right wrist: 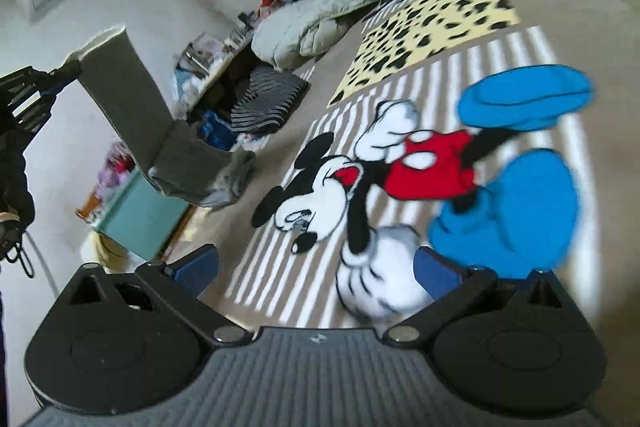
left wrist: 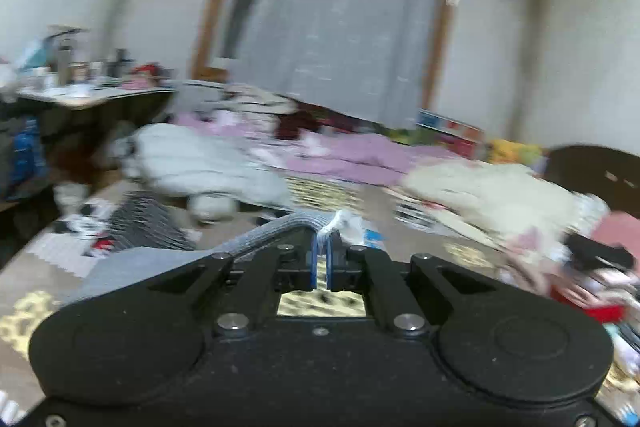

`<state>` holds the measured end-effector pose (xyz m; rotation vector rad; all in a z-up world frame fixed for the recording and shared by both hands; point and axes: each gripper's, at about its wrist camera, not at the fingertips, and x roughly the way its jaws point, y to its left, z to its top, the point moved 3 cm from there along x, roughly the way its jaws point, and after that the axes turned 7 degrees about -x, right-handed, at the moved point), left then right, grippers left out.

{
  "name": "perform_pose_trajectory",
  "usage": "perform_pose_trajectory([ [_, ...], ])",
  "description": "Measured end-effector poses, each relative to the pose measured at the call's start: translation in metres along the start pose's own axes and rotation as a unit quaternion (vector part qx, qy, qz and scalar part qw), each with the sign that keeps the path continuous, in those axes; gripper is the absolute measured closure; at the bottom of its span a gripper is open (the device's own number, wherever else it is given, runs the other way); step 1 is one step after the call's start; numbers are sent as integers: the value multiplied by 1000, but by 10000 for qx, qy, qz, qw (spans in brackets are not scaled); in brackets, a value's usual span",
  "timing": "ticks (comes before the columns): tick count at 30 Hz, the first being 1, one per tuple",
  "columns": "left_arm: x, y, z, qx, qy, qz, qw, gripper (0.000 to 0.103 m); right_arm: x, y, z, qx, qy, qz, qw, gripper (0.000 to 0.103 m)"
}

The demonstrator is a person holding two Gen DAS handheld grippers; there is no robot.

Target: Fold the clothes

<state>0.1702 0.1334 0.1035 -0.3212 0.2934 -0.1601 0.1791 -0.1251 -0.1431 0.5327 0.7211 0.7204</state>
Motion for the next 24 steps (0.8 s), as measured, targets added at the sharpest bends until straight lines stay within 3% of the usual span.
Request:
perform_pose_trajectory([
  [5, 6, -87, -59, 83, 506, -768, 9957, 102, -66, -28, -1, 397, -288, 9, 9988, 0],
  [11, 24, -164, -128, -23, 1192, -1349, 9837, 102, -147, -79, -7, 1136, -932, -80, 9891, 0],
  [16, 39, -210, -172, -75, 1691, -1699, 9708, 102, -199, -124, -27, 1773, -1573, -117, 9714, 0],
  [21, 44, -246, -198, 118, 2069, -2046, 9566, 101, -225, -160, -45, 2393, -2158, -7, 9467, 0],
  [22, 45, -254, -203, 157, 2144, -2115, 9534, 99, -228, -166, -46, 2498, -2296, 54, 9407, 0],
  [24, 46, -268, -213, 234, 2293, -2251, 9467, 79, -230, -176, -48, 2650, -2471, 60, 9320, 0],
])
